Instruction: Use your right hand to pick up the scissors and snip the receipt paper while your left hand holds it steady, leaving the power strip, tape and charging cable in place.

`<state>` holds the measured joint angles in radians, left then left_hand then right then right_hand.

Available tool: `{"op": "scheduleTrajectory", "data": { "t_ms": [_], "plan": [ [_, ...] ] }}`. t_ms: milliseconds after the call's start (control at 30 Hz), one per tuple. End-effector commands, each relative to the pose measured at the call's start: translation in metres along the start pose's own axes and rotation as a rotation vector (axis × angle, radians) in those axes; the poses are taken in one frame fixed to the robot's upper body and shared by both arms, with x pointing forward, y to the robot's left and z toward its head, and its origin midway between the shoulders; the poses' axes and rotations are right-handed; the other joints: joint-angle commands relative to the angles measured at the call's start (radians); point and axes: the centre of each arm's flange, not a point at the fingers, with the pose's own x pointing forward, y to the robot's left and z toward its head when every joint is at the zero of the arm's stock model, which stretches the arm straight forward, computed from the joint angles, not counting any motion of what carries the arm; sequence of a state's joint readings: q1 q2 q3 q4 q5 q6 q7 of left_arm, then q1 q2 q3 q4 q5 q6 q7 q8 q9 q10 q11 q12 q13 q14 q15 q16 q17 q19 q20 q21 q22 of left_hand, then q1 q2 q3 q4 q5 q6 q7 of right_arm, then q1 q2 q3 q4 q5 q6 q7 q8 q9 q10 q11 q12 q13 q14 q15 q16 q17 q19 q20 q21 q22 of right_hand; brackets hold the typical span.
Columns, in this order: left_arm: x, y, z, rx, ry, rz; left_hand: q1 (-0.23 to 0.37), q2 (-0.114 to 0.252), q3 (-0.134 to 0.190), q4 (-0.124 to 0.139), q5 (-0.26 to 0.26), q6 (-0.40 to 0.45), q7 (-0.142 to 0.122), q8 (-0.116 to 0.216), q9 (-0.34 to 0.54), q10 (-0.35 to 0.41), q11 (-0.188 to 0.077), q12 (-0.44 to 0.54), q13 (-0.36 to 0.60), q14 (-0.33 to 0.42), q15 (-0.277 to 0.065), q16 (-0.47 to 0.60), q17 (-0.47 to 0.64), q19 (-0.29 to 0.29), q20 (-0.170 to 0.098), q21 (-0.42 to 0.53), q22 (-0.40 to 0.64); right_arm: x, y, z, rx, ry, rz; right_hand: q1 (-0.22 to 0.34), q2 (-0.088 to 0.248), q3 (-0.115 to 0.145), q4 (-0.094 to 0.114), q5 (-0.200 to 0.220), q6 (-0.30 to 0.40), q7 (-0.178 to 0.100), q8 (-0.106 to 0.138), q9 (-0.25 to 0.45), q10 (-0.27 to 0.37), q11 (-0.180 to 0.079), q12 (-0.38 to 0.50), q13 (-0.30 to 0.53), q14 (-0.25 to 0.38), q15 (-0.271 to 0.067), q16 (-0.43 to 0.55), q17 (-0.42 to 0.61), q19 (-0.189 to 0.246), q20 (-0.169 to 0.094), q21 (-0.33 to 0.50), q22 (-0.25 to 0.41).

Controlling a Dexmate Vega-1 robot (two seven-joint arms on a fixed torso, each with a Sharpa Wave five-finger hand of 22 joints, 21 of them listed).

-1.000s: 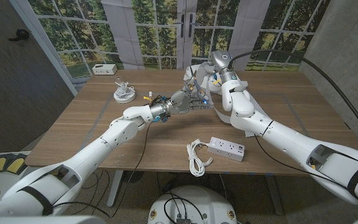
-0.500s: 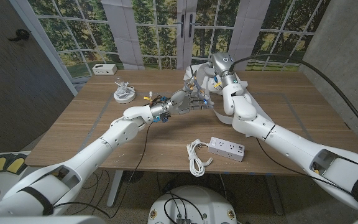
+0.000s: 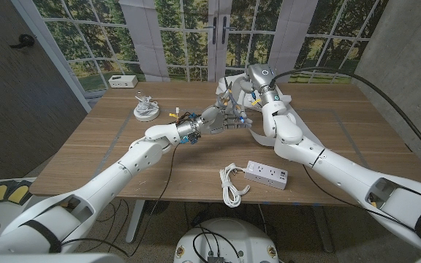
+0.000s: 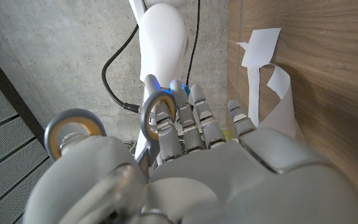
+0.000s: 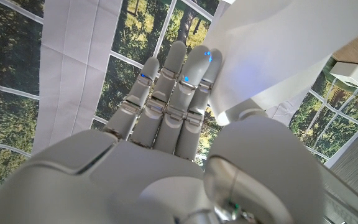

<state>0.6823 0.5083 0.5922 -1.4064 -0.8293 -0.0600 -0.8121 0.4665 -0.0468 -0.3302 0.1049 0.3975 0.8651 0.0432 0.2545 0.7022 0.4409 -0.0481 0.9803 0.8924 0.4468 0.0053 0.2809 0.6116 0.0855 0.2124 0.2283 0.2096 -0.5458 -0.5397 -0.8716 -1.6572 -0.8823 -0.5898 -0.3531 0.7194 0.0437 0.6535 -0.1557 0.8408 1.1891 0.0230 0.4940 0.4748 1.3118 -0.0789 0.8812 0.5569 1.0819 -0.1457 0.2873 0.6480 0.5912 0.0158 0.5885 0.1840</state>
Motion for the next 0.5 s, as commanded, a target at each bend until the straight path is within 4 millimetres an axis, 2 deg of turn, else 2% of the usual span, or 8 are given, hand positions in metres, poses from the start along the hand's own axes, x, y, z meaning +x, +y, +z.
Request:
{"op": "scheduleTrajectory", "data": {
  "t_ms": [33,500],
  "plan": [
    [-0.0046,-0.0009,0.0008,0.001,-0.004,0.003,0.012,0.004,0.001,0.007,-0.005,0.022,0.024,-0.007,0.003,-0.001,-0.009,0.006,0.004,0.008,-0.006,-0.003,0.002,0.0,0.004,0.0,0.0,-0.0043,-0.0035,0.0037,0.004,-0.014,-0.017,0.026,0.034,-0.009,0.0,-0.002,-0.006,0.001,-0.001,0.0,-0.039,-0.03,0.005,0.001,0.02,-0.084,-0.001,0.007,-0.003,0.003,0.002,0.004],
    [-0.0053,-0.0037,-0.0006,0.001,-0.005,-0.006,0.014,0.005,0.002,0.009,-0.005,0.022,0.022,-0.01,0.004,-0.003,-0.009,0.01,0.005,0.009,-0.005,-0.006,0.002,-0.001,0.004,-0.001,-0.001,-0.0104,-0.007,0.0052,0.047,-0.013,-0.015,0.027,0.041,-0.021,-0.001,-0.007,-0.005,-0.004,-0.001,-0.003,-0.044,-0.032,0.014,-0.003,0.021,-0.086,-0.007,0.021,-0.006,0.003,0.003,0.003]
  ]
}}
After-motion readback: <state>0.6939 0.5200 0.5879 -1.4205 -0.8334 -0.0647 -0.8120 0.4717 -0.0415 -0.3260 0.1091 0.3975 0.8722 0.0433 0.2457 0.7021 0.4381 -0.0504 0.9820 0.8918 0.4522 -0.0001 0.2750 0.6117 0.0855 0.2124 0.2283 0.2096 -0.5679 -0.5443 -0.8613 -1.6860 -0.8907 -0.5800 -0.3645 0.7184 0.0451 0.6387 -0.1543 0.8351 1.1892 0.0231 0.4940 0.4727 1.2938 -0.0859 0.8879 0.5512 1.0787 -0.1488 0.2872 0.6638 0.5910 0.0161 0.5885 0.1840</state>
